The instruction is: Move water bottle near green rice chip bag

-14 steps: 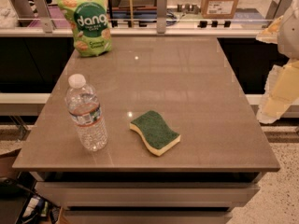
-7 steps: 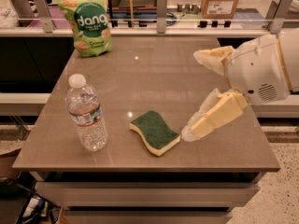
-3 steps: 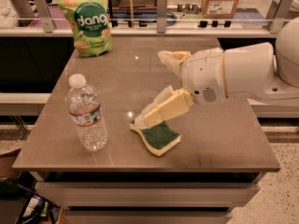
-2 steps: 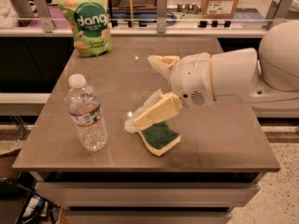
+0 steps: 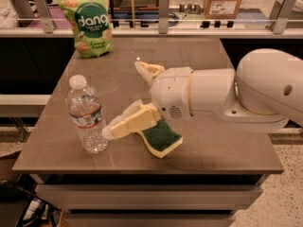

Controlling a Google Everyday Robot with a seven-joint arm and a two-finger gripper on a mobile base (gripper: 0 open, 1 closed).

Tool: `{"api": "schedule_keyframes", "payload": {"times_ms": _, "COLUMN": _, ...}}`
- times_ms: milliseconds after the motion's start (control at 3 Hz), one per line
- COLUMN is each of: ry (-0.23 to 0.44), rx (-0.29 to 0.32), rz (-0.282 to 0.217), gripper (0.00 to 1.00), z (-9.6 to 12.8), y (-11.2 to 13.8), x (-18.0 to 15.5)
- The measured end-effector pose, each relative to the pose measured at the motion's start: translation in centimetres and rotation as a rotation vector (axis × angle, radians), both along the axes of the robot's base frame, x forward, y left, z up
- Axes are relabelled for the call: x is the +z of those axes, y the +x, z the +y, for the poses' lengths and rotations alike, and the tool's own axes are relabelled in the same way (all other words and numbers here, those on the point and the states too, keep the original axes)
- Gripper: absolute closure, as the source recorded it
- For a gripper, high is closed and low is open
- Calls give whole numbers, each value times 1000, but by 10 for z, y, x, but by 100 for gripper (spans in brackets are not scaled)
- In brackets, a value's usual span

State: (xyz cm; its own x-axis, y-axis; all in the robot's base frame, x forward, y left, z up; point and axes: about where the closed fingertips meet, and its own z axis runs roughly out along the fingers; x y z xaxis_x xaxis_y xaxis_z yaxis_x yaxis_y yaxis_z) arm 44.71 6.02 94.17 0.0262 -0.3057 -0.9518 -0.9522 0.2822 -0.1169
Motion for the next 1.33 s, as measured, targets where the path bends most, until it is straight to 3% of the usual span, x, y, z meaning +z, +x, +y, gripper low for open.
{"api": "schedule_keyframes", "payload": {"times_ms": 333, "ry": 52, "rx": -4, "rz": -16, "gripper": 0, "z": 21, "y": -2, "x": -4}}
{"api": "schedule_keyframes", "payload": {"times_ms": 1333, "ry": 162, "rx": 74, "rz": -18, "gripper": 0, "z": 76, "y": -19, "x": -11}}
